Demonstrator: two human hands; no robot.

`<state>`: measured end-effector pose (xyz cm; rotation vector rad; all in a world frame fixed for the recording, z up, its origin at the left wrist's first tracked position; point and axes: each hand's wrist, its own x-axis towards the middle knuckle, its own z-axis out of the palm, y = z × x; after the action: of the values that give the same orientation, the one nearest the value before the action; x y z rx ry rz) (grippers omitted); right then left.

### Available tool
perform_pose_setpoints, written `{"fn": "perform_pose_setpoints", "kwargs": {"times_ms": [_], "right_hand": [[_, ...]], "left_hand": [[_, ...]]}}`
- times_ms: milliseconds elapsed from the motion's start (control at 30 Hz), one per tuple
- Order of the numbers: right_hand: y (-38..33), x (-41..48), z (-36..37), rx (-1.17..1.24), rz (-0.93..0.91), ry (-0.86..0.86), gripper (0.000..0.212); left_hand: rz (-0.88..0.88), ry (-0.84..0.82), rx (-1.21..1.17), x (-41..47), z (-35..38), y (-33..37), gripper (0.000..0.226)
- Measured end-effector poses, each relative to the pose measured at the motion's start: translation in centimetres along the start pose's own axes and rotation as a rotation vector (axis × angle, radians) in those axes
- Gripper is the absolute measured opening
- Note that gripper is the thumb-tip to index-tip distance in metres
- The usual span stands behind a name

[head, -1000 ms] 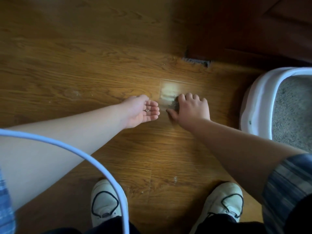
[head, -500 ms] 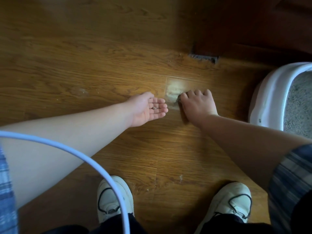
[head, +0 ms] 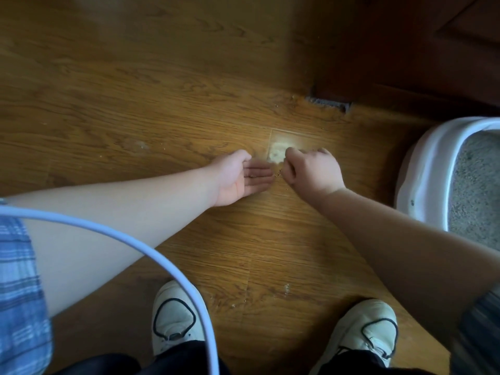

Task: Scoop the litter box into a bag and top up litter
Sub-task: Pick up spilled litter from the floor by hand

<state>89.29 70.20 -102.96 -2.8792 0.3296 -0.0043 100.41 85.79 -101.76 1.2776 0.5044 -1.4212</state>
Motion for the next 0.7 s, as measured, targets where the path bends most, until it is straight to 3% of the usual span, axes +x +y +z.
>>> {"fn": "perform_pose_setpoints", "kwargs": {"times_ms": [100, 200, 333, 533, 700], "right_hand": [[-3.0, -0.4, -0.6, 0.034, -0.08, 0.035, 0.02], [-5.4, -0.3, -0.5, -0.004, -0.047, -0.06, 0.033], [-7.1, -0.2, -0.3, -0.079, 0.038, -0.18, 0.029], [-8.5, -0.7, -0.8, -0.01, 0.038, -0.183, 0.033], [-7.6, -1.2, -0.6, 0.083, 0.009, -0.198, 0.024]], "left_hand": [[0.013, -0.025, -0.014, -0.2, 0.5, -0.1, 0.037], [0.012, -0.01, -0.042, -0.4, 1.0, -0.3, 0.031], [0.038, 0.026, -0.046, -0.6, 0.9, -0.7, 0.037], [0.039, 0.091, 0.018, -0.6, 0.3, -0.6, 0.032], [0.001, 0.021, -0.053, -0.9, 0.5, -0.8, 0.029]]}}
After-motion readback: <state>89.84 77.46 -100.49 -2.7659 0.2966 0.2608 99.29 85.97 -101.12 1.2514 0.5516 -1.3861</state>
